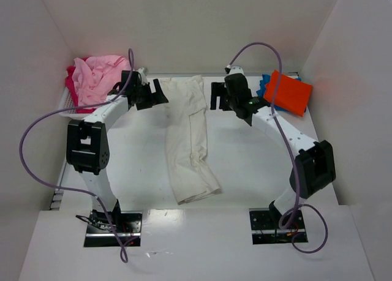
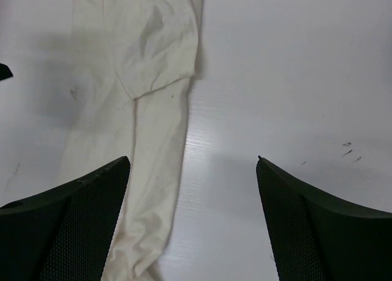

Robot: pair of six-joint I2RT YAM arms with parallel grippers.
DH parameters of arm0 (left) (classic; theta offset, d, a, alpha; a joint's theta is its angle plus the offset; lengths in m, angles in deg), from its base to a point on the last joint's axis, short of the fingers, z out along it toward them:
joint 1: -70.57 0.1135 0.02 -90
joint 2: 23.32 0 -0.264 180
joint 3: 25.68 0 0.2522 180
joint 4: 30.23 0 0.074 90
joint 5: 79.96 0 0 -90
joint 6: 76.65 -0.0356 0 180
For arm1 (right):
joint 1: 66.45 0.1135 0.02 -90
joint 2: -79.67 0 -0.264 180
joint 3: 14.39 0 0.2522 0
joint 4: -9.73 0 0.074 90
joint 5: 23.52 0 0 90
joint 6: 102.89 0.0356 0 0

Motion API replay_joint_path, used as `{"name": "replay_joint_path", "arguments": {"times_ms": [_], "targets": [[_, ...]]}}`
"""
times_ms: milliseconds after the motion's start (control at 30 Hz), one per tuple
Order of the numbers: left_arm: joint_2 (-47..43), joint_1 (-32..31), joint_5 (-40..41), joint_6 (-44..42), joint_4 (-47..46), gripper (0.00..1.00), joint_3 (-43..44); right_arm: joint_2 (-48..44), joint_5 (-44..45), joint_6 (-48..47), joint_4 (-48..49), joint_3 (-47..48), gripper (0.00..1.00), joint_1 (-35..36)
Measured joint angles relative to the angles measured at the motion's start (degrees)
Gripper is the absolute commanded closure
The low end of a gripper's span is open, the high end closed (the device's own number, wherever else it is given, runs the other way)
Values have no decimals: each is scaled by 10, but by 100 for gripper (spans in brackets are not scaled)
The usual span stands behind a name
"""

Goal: Fold and stack the t-shirts
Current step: Rotate the tshirt 90 degrees

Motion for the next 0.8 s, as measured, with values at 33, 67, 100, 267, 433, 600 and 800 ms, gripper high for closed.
{"name": "replay_joint_path", "arguments": {"times_ms": [33,67,100,267,433,600,800], "targets": [[11,-2,2,1,-1,1,12,18,-1,-6,6,6,11,0],[22,-4,6,1,-5,1,23,37,-3,-12,11,11,11,0],[32,-6,8,2,-8,1,33,59,-7,-17,16,17,12,-1],[79,-9,16,4,-21,1,80,165,-52,-44,44,66,14,-8],[106,-8,27,3,-31,1,96,265,-94,-64,62,165,16,-21],[115,-8,34,3,-40,1,96,334,-149,-53,76,244,18,-54],[116,-7,31,2,-60,1,96,404,-213,-33,80,331,18,-112]]}}
